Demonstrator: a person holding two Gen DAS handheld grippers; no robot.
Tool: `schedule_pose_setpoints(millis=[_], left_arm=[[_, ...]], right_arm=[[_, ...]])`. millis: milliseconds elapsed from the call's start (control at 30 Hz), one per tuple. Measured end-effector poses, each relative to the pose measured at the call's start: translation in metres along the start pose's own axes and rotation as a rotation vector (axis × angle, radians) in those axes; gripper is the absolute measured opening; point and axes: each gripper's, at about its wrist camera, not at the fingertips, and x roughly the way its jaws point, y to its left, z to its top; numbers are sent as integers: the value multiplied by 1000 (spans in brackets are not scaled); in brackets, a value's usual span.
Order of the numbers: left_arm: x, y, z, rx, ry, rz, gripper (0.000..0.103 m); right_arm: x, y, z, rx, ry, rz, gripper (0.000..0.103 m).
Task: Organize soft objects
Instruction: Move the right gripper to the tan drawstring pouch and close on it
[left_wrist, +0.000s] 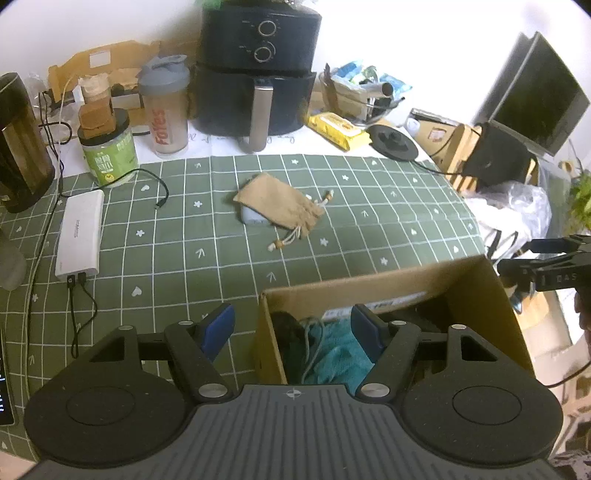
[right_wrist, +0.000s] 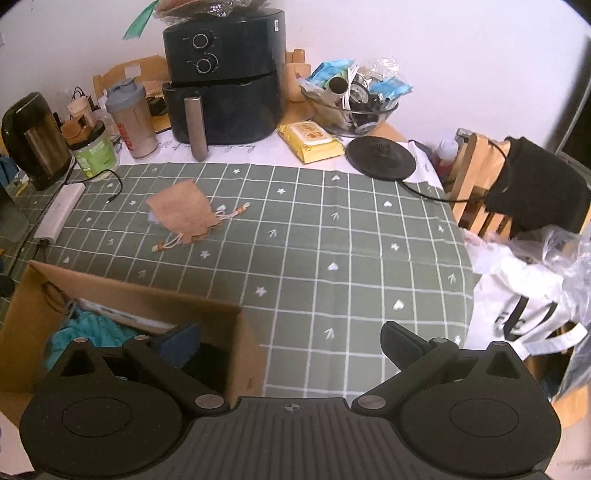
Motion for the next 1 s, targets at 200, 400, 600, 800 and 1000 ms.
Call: schedule_pose_setpoints(millis=[200,400,600,800,1000], left_arm=[[3,1,7,-25,-10,12,69],[7,1,11,-54,-10,21,69],[10,2,12,-83,-2,34,69],[11,3,11,-109,-1,48,69],[11,5,9,-136,-1,62,69]], right_arm=[[13,-13,17,-53,-13,4,103],[29,-22,37,-109,-34,14,103],[48,-27,56,-161,-46,24,103],[71,-27,71,-216,-43,53,103],[96,-22,88,-250,-21,141,103]])
